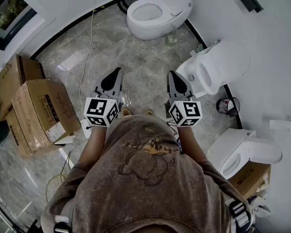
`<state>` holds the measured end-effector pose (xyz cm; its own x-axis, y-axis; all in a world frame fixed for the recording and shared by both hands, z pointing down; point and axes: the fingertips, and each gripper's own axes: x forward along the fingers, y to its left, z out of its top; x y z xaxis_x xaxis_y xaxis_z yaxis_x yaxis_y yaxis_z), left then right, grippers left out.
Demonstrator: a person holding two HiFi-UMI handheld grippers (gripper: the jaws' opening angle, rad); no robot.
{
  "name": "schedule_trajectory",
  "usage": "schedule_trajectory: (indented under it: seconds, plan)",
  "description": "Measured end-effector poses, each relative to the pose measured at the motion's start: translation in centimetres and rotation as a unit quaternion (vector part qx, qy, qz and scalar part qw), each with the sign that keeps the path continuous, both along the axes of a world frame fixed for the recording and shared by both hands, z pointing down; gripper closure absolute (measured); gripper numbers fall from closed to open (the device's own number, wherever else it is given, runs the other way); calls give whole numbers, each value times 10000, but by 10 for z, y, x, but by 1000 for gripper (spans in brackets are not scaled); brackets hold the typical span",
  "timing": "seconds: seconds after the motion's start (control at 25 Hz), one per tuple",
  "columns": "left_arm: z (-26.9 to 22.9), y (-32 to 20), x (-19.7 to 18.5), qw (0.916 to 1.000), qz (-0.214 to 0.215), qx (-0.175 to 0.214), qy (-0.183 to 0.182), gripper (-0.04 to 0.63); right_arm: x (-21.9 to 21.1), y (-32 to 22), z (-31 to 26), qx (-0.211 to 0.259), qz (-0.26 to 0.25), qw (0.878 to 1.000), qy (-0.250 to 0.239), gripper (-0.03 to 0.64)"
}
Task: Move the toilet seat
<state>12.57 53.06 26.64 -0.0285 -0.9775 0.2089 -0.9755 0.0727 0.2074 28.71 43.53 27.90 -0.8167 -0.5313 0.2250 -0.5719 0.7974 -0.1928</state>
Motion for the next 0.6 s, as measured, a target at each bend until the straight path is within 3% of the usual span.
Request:
schedule_trajectory:
  seconds: [0.6]
  plan:
    - [26,17,-17,9995,274,-126,49,586,-20,28,23,-319,135,9994,-70,618]
